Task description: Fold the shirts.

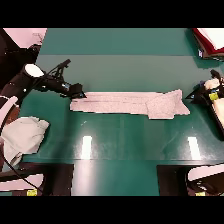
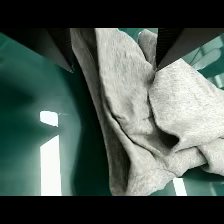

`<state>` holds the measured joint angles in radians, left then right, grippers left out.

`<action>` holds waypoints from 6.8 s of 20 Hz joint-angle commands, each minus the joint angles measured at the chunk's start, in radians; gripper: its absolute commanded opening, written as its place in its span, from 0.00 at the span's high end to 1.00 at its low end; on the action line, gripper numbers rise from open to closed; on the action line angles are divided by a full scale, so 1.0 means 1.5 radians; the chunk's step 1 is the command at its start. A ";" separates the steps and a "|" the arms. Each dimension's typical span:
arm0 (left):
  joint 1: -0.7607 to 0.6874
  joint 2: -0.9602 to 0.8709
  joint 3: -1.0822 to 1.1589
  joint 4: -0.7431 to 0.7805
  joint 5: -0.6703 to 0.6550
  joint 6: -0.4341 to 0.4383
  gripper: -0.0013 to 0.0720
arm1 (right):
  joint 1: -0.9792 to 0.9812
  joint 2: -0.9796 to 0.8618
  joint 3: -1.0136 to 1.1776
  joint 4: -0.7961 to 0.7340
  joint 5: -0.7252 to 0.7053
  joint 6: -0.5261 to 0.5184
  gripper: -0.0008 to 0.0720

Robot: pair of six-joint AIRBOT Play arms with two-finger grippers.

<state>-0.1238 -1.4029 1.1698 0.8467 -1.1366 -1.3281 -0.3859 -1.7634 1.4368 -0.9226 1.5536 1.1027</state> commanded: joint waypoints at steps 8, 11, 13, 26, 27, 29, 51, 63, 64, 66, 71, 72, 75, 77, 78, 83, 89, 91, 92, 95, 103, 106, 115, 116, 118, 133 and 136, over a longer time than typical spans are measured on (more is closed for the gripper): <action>-0.080 -0.003 0.001 -0.005 0.051 -0.023 0.95 | 0.062 -0.076 0.000 0.071 0.030 -0.056 0.23; -0.120 -0.011 0.002 -0.003 0.092 -0.023 0.95 | 0.078 -0.076 0.000 0.079 0.037 -0.057 0.65; -0.145 -0.029 0.014 -0.002 0.121 -0.034 0.95 | 0.087 -0.073 0.000 0.080 0.061 -0.063 0.80; -0.285 -0.360 0.349 0.013 0.081 -0.063 0.95 | 0.210 0.202 0.002 0.109 0.051 0.028 0.97; -0.285 -0.368 0.350 0.015 0.083 -0.069 0.95 | 0.221 0.215 0.002 0.136 0.045 0.028 0.97; -0.285 -0.374 0.350 0.043 0.084 -0.073 0.95 | 0.249 0.223 0.026 0.161 0.045 0.035 0.98; -0.180 -0.291 0.512 0.246 -0.094 -0.090 0.95 | 0.528 0.061 0.396 0.131 0.060 0.115 0.97; 0.106 -0.062 0.512 0.339 -0.161 -0.090 0.95 | 0.810 -0.132 0.402 0.136 -0.350 0.024 0.58; 0.111 -0.057 0.512 0.339 -0.168 -0.090 0.95 | 0.822 -0.152 0.417 0.158 -0.374 0.023 0.34; 0.113 -0.054 0.512 0.338 -0.175 -0.090 0.95 | 0.823 -0.160 0.441 0.175 -0.385 -0.009 0.33; 0.113 -0.054 0.512 0.320 -0.187 -0.090 0.95 | 0.703 -0.024 0.286 0.078 -0.261 -0.005 0.40; 0.113 -0.054 0.512 0.317 -0.190 -0.090 0.95 | 0.668 0.003 0.235 0.077 -0.229 -0.004 0.41; 0.113 -0.055 0.512 0.297 -0.191 -0.089 0.95 | 0.561 0.087 0.039 0.079 -0.211 0.018 0.41; 0.113 -0.055 0.512 0.277 -0.189 -0.087 0.94 | 0.502 0.127 -0.085 0.085 -0.249 0.033 0.36; 0.113 -0.055 0.512 0.268 -0.189 -0.087 0.95 | 0.480 0.136 -0.132 0.107 -0.258 0.033 0.34; 0.113 -0.055 0.512 0.267 -0.184 -0.087 0.95 | 0.463 0.098 -0.232 0.247 -0.300 0.032 0.03; 0.113 -0.055 0.512 0.267 -0.185 -0.087 0.95 | 0.559 -0.028 -0.117 0.344 -0.322 0.032 0.07; 0.113 -0.055 0.512 0.267 -0.185 -0.087 0.95 | 0.588 -0.065 -0.063 0.361 -0.331 0.033 0.12; 0.113 -0.055 0.512 0.267 -0.185 -0.087 0.95 | 0.600 -0.079 -0.039 0.359 -0.338 0.033 0.23; 0.113 -0.055 0.512 0.267 -0.185 -0.087 0.95 | 0.622 -0.110 0.014 0.359 -0.345 0.033 0.50; 0.071 -0.055 0.507 0.228 -0.190 -0.087 0.95 | 0.540 -0.031 0.024 0.351 -0.350 0.033 0.97; 0.011 -0.061 0.499 0.229 -0.183 -0.087 0.95 | 0.406 0.079 -0.032 0.313 -0.333 0.033 0.97; -0.115 -0.061 0.488 0.229 -0.046 -0.087 0.95 | 0.004 0.220 -0.054 0.107 -0.319 0.068 0.97; -0.123 -0.061 0.488 0.229 -0.043 -0.087 0.95 | -0.023 0.207 -0.040 0.107 -0.317 0.067 0.97; -0.130 -0.061 0.488 0.228 -0.043 -0.087 0.95 | -0.060 0.181 0.001 0.108 -0.318 0.067 0.97; -0.131 -0.061 0.488 0.238 -0.052 -0.086 0.94 | -0.171 0.222 0.251 0.107 -0.206 0.093 0.97; -0.131 -0.061 0.488 0.238 -0.057 -0.086 0.94 | -0.217 0.242 0.251 0.105 -0.136 0.093 0.97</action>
<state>-0.3199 -1.4937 1.9022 1.2030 -1.2156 -1.4590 -0.6540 -1.4319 1.8065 -0.7624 1.2499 1.2396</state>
